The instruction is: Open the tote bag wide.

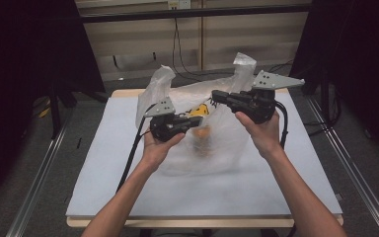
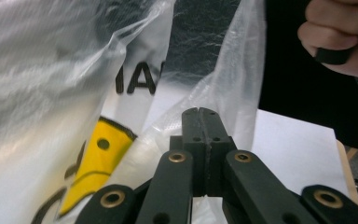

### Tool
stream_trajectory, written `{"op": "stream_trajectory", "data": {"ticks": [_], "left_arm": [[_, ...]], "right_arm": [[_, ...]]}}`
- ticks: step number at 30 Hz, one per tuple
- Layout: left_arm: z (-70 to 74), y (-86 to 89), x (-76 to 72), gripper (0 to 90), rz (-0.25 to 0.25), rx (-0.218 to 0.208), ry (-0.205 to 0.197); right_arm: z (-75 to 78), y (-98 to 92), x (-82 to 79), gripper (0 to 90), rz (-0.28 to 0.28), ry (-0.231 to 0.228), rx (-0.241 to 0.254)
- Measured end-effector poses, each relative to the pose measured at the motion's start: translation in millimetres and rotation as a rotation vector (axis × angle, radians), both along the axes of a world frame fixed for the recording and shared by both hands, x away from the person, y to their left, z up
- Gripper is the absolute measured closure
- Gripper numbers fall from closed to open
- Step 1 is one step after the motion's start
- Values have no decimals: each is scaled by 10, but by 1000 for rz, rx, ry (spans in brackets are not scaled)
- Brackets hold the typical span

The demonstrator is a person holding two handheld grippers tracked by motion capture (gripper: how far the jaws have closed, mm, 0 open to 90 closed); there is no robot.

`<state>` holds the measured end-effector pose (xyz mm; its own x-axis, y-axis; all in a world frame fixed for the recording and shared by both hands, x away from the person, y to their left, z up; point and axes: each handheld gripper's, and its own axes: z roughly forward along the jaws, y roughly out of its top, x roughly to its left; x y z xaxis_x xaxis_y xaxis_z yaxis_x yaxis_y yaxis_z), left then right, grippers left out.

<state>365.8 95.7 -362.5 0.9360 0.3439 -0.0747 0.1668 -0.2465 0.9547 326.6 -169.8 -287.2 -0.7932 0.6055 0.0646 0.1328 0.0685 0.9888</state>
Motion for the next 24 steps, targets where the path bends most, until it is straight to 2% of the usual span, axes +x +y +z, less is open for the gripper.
{"op": "stream_trajectory", "data": {"ticks": [3, 6, 7, 10, 14, 17, 19, 21, 22, 24], "left_arm": [[-116, 31, -5, 900, -9, 28, 9], [-155, 27, -13, 900, -15, 28, 18], [-184, 9, -19, 900, -18, 46, 20], [-215, -28, -21, 900, -28, 52, 26], [-320, -122, -53, 900, -47, 93, 30], [-384, -142, -60, 900, -51, 82, 51], [-432, -141, -59, 900, -48, 94, 58], [-471, -130, -59, 900, -43, 105, 56], [-504, -113, -58, 900, -45, 132, 46], [-525, -113, -61, 900, -52, 133, 54]], "right_arm": [[-224, -46, 54, 900, -25, 47, -7], [-354, -75, 80, 900, -34, 69, 2], [-387, -74, 86, 900, -34, 76, 10], [-432, -64, 103, 900, -36, 86, 7], [-449, -52, 126, 900, -40, 90, 7], [-457, -46, 126, 900, -35, 90, 5], [-493, -40, 133, 900, -42, 99, -9], [-576, -36, 155, 900, -47, 120, -22], [-696, -38, 185, 900, -58, 145, -45], [-736, -41, 191, 900, -53, 155, -44]]}}
